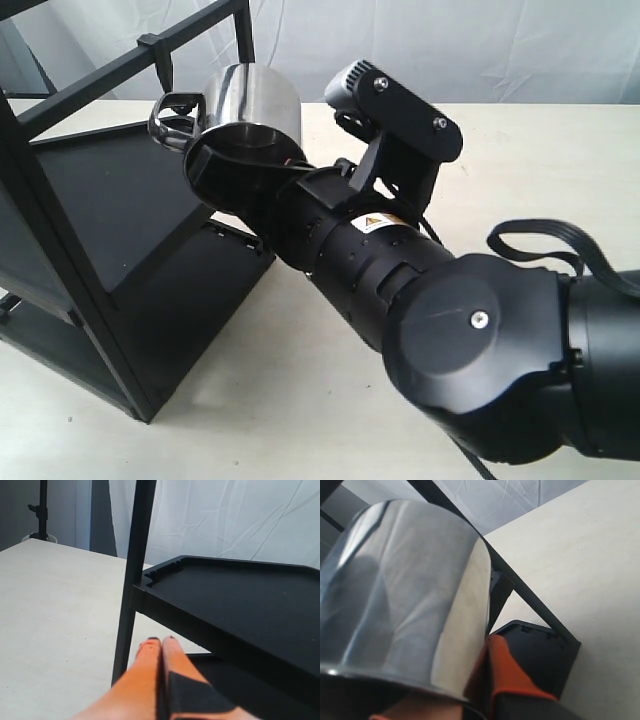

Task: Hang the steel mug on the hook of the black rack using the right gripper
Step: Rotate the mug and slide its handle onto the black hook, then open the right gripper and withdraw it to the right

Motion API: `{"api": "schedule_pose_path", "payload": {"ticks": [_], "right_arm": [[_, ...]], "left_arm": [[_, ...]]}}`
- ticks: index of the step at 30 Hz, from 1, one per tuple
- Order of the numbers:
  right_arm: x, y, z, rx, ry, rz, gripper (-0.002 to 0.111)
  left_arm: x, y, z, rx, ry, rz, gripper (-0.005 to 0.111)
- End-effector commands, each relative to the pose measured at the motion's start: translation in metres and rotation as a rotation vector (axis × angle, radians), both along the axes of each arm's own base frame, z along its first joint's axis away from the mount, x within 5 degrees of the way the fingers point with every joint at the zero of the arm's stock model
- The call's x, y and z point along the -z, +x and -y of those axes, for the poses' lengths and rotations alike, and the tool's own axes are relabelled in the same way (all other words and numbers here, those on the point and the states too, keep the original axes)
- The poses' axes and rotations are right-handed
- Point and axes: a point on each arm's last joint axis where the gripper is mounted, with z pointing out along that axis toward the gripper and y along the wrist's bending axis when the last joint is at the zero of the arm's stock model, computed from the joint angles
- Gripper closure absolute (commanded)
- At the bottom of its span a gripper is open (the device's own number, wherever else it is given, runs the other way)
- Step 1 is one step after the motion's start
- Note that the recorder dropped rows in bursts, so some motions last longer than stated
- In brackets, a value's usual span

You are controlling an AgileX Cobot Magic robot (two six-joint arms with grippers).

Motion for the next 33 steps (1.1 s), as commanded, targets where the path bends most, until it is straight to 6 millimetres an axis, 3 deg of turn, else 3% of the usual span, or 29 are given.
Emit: {"api": "schedule_pose_path", "payload": {"ticks": [1,7,20,22,24,25,26,28,30,33], "right_arm": [[0.018,-0.012,-0.010,-0.177,-0.084,-0.070,0.101],[0.018,-0.012,-0.010,-0.177,-0.084,-0.070,0.069],[0.013,-0.018,-0.012,-0.258,-0.087,-0.081,0.067],[0.000,-0.020,-0.006,-0.286,-0.118,-0.018,0.071],[-0.019,-0.021,0.006,-0.294,-0.162,0.066,0.089],[-0.032,-0.020,0.018,-0.266,-0.225,0.121,0.110],[-0.036,-0.019,0.025,-0.230,-0.253,0.132,0.108],[-0.059,-0.015,0.058,-0.110,-0.439,0.245,0.109],[-0.076,-0.017,0.082,-0.025,-0.464,0.295,0.109],[-0.084,-0.024,0.086,-0.096,-0.369,0.304,0.109]], "left_arm": [[-0.001,0.000,0.000,-0.004,-0.006,0.017,0.105],[-0.001,0.000,0.000,-0.004,-0.006,0.017,0.105],[-0.001,0.000,0.000,-0.004,-0.006,0.017,0.105],[-0.001,0.000,0.000,-0.004,-0.006,0.017,0.105],[-0.001,0.000,0.000,-0.004,-0.006,0.017,0.105],[-0.001,0.000,0.000,-0.004,-0.006,0.017,0.105],[-0.001,0.000,0.000,-0.002,-0.007,0.015,0.105],[-0.001,0.000,0.000,0.000,-0.005,0.011,0.105],[-0.001,0.000,0.000,-0.001,-0.003,0.011,0.105],[-0.001,0.000,0.000,0.001,-0.001,0.009,0.105]]}}
